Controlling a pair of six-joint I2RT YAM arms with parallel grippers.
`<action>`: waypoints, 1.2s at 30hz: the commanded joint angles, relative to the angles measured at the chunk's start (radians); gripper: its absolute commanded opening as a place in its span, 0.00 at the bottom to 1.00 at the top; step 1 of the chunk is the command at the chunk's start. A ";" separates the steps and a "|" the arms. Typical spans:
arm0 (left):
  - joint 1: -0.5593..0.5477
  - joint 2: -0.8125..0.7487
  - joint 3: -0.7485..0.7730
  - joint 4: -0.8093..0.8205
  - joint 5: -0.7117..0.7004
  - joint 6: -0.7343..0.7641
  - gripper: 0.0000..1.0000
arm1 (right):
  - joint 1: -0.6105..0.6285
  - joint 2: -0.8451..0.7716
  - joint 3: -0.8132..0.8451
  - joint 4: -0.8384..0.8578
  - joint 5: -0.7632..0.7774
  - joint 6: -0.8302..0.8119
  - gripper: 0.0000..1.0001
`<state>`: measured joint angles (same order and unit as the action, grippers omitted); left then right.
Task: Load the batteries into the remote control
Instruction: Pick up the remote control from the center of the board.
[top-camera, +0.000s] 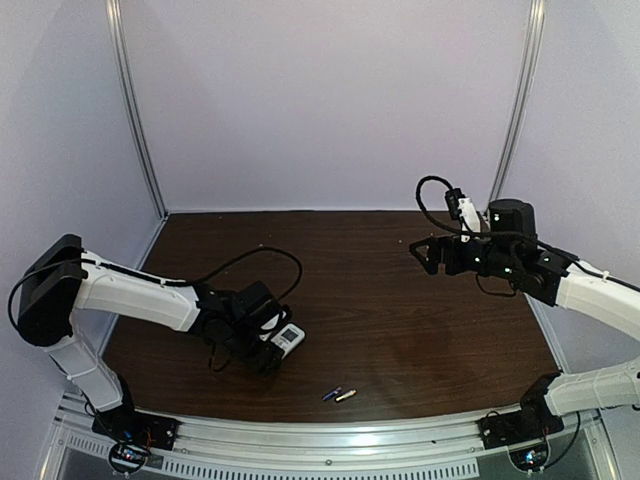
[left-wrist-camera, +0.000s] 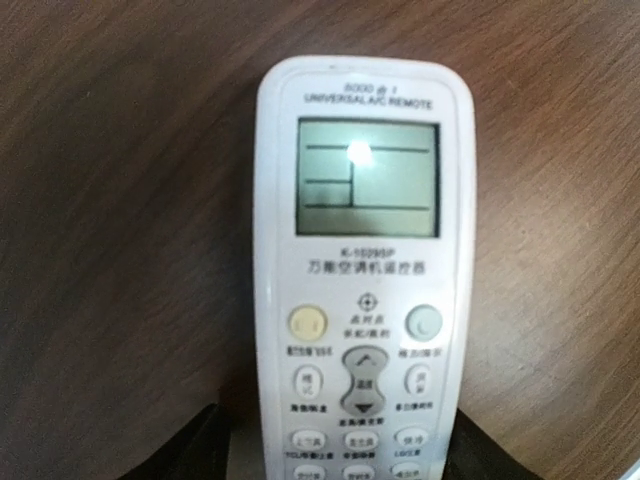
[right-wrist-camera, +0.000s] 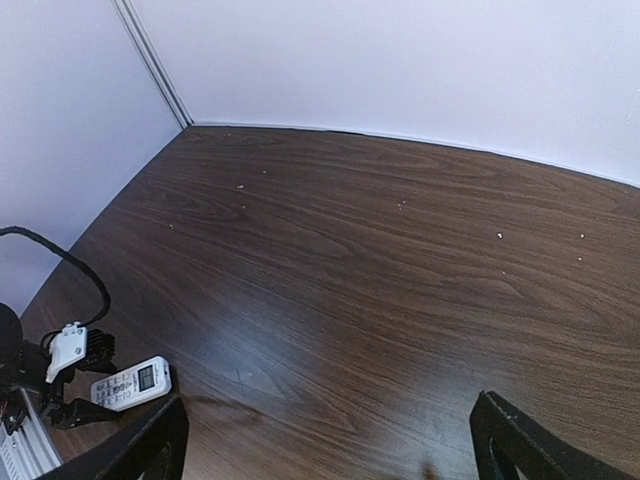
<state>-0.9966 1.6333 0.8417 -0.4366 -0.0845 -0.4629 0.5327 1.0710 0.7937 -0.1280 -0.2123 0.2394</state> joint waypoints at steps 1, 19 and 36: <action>-0.001 0.062 0.006 0.073 -0.006 -0.012 0.68 | 0.004 -0.016 -0.012 0.034 -0.069 0.011 1.00; 0.001 0.031 0.303 0.061 0.260 0.242 0.40 | 0.005 -0.072 0.047 -0.007 -0.270 -0.066 1.00; 0.073 -0.133 0.436 -0.085 0.384 0.448 0.36 | 0.049 -0.016 0.123 -0.018 -0.398 0.024 0.98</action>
<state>-0.9165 1.5265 1.2572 -0.5201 0.4011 -0.0723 0.5758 1.0046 0.9012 -0.1856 -0.5983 0.0963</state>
